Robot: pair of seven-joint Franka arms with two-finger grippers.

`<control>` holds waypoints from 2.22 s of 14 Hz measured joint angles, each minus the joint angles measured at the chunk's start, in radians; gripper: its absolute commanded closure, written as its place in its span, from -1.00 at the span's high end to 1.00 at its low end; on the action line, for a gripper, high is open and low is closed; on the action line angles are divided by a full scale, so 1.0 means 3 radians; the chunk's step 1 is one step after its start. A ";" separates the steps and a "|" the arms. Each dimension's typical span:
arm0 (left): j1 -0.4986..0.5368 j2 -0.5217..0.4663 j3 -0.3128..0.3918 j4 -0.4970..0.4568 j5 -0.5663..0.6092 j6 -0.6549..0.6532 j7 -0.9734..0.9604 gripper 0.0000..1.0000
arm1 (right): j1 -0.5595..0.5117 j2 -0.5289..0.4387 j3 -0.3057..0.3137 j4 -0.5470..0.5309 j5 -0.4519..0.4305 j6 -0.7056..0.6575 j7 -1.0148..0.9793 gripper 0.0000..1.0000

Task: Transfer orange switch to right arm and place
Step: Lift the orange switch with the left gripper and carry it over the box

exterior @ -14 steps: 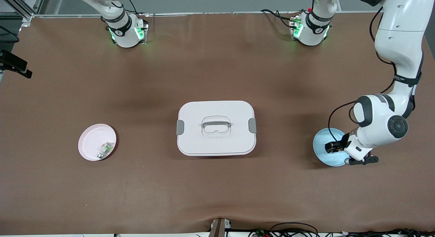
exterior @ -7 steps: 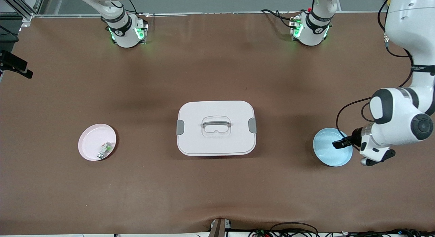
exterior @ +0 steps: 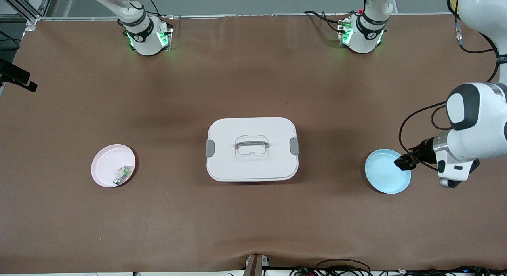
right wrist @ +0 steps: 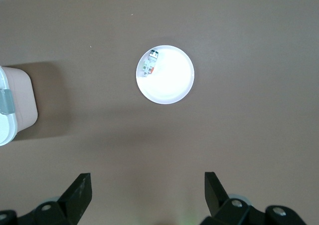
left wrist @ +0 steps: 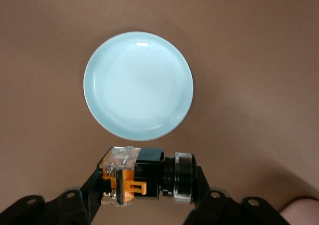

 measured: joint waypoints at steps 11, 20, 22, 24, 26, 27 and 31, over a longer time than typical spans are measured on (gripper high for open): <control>-0.0010 -0.0132 -0.1053 0.0058 -0.0182 -0.0064 -0.2163 -0.39 | -0.0018 0.0000 -0.0002 0.0012 0.0004 -0.0002 0.0003 1.00; -0.0048 -0.0144 -0.1620 0.0353 -0.0970 -0.0034 -0.3129 -0.37 | -0.0218 0.0204 -0.0016 -0.0021 0.0274 -0.0326 0.0004 1.00; -0.0064 -0.0144 -0.1650 0.0389 -0.1233 0.0079 -0.3138 -0.35 | -0.0246 0.0302 -0.0017 -0.0043 0.0532 -0.0368 0.0013 1.00; -0.0063 -0.0142 -0.1650 0.0416 -0.1553 0.0245 -0.3151 -0.35 | -0.0303 0.0372 -0.0019 -0.0088 0.0837 -0.0451 0.0017 1.00; -0.0079 -0.0141 -0.1651 0.0448 -0.1818 0.0426 -0.3271 -0.35 | -0.0315 0.0410 -0.0016 -0.0095 0.1124 -0.0488 0.0017 1.00; -0.0100 -0.0141 -0.1651 0.0464 -0.1904 0.0538 -0.3359 -0.35 | -0.0311 0.0411 -0.0006 -0.0095 0.1300 -0.0487 0.0017 1.00; -0.0380 -0.0108 -0.1654 0.0481 -0.2037 0.1173 -0.3748 -0.35 | -0.0278 0.0410 0.0026 -0.0108 0.1944 -0.0270 0.0127 1.00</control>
